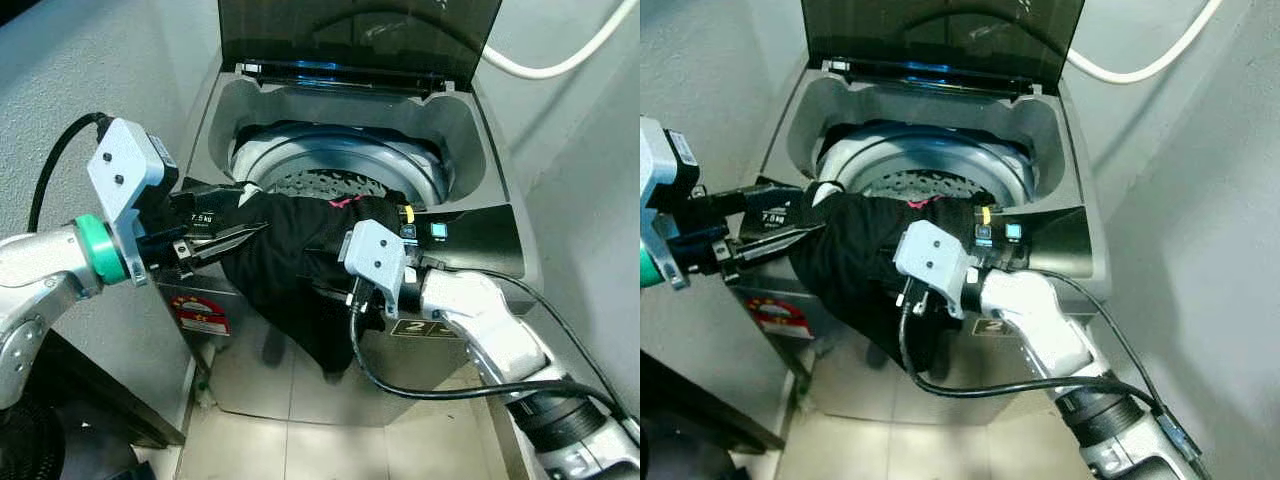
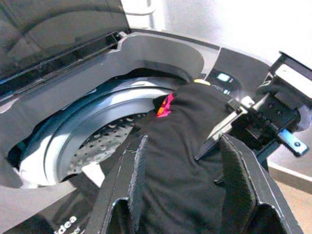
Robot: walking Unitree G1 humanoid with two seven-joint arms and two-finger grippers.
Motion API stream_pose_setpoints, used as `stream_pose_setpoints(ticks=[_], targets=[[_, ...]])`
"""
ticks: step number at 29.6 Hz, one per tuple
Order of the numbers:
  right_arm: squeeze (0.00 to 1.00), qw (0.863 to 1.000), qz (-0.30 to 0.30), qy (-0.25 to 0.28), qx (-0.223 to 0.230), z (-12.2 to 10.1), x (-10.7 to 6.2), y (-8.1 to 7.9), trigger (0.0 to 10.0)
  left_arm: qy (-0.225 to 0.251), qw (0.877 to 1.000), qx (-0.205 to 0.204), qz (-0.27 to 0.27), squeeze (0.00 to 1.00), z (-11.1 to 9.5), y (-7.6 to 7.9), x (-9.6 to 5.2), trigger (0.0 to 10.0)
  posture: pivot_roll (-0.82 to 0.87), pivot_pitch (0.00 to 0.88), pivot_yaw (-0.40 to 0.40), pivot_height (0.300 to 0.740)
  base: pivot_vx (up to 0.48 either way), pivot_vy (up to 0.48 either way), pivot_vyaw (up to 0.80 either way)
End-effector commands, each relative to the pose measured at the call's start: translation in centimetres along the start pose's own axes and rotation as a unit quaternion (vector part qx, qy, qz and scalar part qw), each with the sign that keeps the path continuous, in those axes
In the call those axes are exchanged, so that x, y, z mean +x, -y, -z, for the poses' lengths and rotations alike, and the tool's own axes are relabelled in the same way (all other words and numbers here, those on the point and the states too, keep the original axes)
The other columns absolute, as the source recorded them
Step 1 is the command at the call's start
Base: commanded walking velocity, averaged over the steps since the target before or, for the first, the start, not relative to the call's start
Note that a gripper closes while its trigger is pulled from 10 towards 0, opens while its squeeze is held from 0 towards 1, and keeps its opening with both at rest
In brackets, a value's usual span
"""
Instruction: Clothes washing
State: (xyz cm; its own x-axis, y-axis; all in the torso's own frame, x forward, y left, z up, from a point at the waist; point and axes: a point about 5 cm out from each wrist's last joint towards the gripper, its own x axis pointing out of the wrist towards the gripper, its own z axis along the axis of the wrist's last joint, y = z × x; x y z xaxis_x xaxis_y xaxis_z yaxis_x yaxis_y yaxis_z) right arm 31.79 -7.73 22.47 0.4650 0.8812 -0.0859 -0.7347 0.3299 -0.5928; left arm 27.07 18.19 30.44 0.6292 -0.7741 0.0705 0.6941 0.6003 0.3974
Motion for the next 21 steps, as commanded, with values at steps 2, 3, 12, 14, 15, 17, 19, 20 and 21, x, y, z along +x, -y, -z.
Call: stream_pose_setpoints(ticks=[2, 3, 12, 14, 15, 17, 19, 20, 21], targets=[[0.00, 1.000, -0.013, -0.019, 0.006, 0.9, 0.4, -0.7, 1.0, 0.001, 1.000, 0.006, 0.004, 0.00, -0.3, 0.3, 0.1, 10.0, 0.08, 0.174, 0.003, 0.740, 0.000, 0.000, 0.00], [0.00, 1.000, -0.011, -0.022, 0.006, 1.0, 0.4, -0.7, 0.0, 0.002, 1.000, 0.005, 0.002, 0.00, -0.3, 0.3, 0.1, 10.0, 0.08, 0.174, 0.002, 0.740, 0.000, 0.000, 0.00], [0.00, 0.999, -0.006, -0.034, -0.012, 1.5, 0.6, -0.3, 0.0, 0.002, 1.000, -0.003, -0.004, 0.00, -0.4, 0.4, 0.1, 10.0, 0.08, 0.178, -0.001, 0.740, 0.000, 0.000, 0.00], [0.00, 1.000, 0.001, -0.027, -0.007, 1.4, 0.5, 0.0, 0.0, 0.002, 1.000, -0.004, -0.007, 0.00, -0.4, 0.4, 0.2, 10.0, 0.08, 0.178, -0.003, 0.740, 0.000, 0.000, 0.00], [0.00, 1.000, 0.001, -0.027, -0.007, 1.4, 0.5, 0.0, 0.0, 0.002, 1.000, -0.004, -0.007, 0.00, -0.4, 0.4, 0.2, 10.0, 0.08, 0.178, -0.003, 0.740, 0.000, 0.000, 0.00], [0.00, 1.000, 0.016, -0.011, 0.004, 1.0, 0.5, 0.6, 0.0, 0.002, 1.000, -0.005, -0.010, 0.00, -0.3, 0.3, 0.3, 10.0, 0.08, 0.177, -0.003, 0.740, 0.000, 0.000, 0.00], [0.00, 0.999, 0.032, 0.004, 0.013, 0.5, 0.5, 1.1, 0.0, 0.002, 1.000, -0.005, -0.012, 0.00, -0.3, 0.3, 0.3, 10.0, 0.08, 0.177, -0.003, 0.740, 0.000, 0.000, 0.00], [0.00, 0.997, 0.059, 0.033, 0.027, -0.3, 0.6, 2.0, 0.0, 0.003, 1.000, -0.006, -0.014, 0.00, -0.3, 0.3, 0.3, 10.0, 0.08, 0.177, -0.004, 0.740, 0.000, 0.000, 0.00], [0.00, 0.995, 0.078, 0.052, 0.037, -0.9, 0.6, 2.6, 0.0, 0.005, 1.000, -0.007, -0.015, 0.00, -0.3, 0.3, 0.4, 10.0, 0.08, 0.177, -0.004, 0.740, 0.000, 0.000, 0.00]])
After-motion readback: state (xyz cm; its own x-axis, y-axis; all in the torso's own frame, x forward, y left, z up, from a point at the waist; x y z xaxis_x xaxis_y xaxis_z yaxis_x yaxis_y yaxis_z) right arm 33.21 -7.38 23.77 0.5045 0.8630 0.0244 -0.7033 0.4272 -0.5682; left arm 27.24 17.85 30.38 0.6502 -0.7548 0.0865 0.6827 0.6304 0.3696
